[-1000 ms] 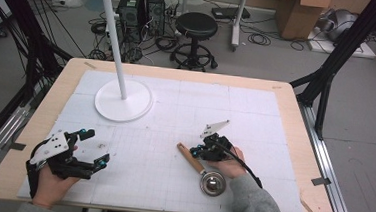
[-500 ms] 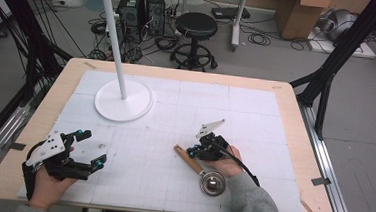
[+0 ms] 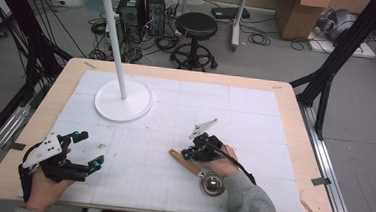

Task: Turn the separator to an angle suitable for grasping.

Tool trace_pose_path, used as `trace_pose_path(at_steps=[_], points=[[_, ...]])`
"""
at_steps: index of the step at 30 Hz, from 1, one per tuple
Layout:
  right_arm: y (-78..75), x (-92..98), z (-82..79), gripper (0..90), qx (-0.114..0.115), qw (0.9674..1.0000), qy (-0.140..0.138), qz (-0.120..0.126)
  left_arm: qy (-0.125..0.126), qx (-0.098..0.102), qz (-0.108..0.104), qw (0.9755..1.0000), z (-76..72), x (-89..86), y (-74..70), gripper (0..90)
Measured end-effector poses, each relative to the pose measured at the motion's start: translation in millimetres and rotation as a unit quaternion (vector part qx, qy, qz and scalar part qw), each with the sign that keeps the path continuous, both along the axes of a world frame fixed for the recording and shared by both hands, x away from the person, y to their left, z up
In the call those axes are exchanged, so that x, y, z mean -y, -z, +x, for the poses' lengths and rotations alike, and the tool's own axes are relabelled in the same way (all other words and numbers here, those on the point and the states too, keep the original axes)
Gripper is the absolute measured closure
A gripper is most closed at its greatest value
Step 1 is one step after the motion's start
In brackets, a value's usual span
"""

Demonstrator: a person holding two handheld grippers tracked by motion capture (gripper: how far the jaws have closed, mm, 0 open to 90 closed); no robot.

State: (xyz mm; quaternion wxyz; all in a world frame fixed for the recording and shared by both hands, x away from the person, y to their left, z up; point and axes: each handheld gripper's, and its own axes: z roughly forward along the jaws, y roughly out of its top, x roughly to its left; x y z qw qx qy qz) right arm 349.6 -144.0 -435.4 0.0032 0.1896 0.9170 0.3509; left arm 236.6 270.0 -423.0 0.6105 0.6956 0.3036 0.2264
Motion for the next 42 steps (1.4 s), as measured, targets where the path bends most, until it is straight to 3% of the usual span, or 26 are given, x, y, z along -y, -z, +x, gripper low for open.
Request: trace_pose_path(at_steps=[29, 36, 42], points=[[-2.8, -31.7, -7.4, 90.0, -0.010, 0.9979, -0.061, -0.016, -0.013, -0.002, -0.003, 0.9999, -11.0, -11.7, -0.1, 1.8], [-3.8, -35.0, -8.4, 90.0, -0.003, 0.9973, -0.071, -0.021, -0.014, -0.001, -0.007, 0.9999, -11.8, -13.7, 0.1, 1.8], [-18.3, -24.2, -9.1, 89.8, 0.012, 0.9980, -0.060, 0.016, -0.006, 0.000, -0.007, 1.0000, -6.5, -10.3, 0.0, 1.8]])
